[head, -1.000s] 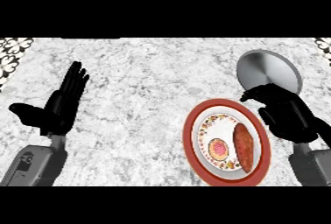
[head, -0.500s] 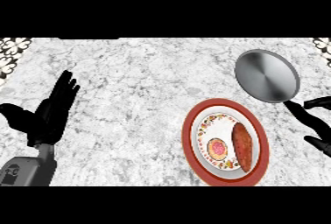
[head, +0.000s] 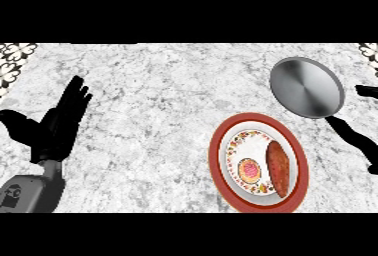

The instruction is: Pick the sweet potato from the plate and place it in the pan

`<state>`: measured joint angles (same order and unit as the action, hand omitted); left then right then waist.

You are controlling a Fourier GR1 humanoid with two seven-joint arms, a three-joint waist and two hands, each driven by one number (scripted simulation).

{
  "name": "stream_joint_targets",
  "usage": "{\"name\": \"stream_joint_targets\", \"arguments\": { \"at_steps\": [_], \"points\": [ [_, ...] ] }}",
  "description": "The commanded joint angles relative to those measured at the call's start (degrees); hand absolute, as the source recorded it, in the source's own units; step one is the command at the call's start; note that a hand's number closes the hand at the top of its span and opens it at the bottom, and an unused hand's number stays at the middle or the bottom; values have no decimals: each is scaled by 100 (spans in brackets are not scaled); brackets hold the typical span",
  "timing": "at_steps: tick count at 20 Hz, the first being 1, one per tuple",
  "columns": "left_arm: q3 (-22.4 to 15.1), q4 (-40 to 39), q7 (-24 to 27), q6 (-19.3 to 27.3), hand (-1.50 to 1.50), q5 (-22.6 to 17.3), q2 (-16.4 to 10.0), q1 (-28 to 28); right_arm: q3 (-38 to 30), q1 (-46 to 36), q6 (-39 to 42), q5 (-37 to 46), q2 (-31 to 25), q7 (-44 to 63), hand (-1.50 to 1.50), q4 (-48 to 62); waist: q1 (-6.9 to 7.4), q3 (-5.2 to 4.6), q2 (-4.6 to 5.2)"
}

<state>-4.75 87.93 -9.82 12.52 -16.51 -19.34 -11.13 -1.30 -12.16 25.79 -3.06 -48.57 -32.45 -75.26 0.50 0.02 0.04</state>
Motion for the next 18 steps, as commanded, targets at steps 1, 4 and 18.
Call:
{"name": "stream_joint_targets", "arguments": {
  "at_steps": [1,4,18],
  "points": [
    [-57,214,-281,141,0,111,29,-26,356,-331,127,530,-275,545,-150,-530,1,-6,-17],
    [57,-105,-170,69,0,90,60,-219,705,-662,23,1145,-315,851,-150,-715,-7,-9,10],
    [88,442,-152,64,0,327,169,349,1937,-656,1423,2443,-373,1892,-150,-1744,-70,-4,-21]
  ]
}}
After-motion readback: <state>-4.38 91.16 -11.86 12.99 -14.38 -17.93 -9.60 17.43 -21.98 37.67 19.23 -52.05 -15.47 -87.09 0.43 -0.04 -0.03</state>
